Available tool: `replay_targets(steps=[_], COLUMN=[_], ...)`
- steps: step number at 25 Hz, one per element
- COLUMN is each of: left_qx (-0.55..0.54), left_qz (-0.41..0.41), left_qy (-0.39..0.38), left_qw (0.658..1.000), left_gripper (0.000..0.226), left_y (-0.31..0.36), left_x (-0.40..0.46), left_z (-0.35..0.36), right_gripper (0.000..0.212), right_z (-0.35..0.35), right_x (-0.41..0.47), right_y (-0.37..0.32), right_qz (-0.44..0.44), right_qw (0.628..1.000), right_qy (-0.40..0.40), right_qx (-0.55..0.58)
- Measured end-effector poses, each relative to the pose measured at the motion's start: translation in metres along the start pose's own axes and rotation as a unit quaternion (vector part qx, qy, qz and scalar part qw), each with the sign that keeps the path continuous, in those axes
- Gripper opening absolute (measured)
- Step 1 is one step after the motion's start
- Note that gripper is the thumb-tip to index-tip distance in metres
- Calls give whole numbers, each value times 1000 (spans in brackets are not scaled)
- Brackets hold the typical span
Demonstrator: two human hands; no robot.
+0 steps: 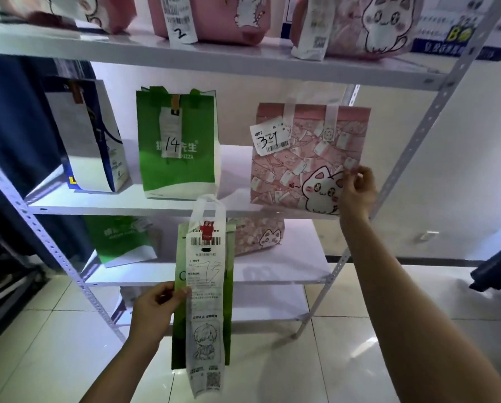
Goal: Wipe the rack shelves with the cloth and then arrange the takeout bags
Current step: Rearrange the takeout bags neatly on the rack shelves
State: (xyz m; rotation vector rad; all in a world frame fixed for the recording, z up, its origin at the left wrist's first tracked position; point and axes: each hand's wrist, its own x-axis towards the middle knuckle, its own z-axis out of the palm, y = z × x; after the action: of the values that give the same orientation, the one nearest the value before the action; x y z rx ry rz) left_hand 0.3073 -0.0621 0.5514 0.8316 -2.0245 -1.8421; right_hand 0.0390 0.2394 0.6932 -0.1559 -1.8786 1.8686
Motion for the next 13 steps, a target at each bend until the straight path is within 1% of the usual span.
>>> replay_targets(steps=[3,5,9,13], left_qx=[-9,-10,-20,-14], left_qz=[-19,-15,-3,-12], left_qy=[11,20,36,64], left_qw=[1000,1000,999,998], left_gripper=[15,17,12,9], left_y=[1,4,6,6], left_x=[-9,-14,-17,-18], left_z=[11,16,23,29], right_gripper=[6,4,5,7], right_z=[11,20,33,46], right_x=[26,41,62,82], right_y=[26,39,59,74], right_qz=[-4,5,36,49], right_qw=[999,999,999,997], right_qy=[-34,-39,-27,-47], right_qx=[-6,-9,0,27])
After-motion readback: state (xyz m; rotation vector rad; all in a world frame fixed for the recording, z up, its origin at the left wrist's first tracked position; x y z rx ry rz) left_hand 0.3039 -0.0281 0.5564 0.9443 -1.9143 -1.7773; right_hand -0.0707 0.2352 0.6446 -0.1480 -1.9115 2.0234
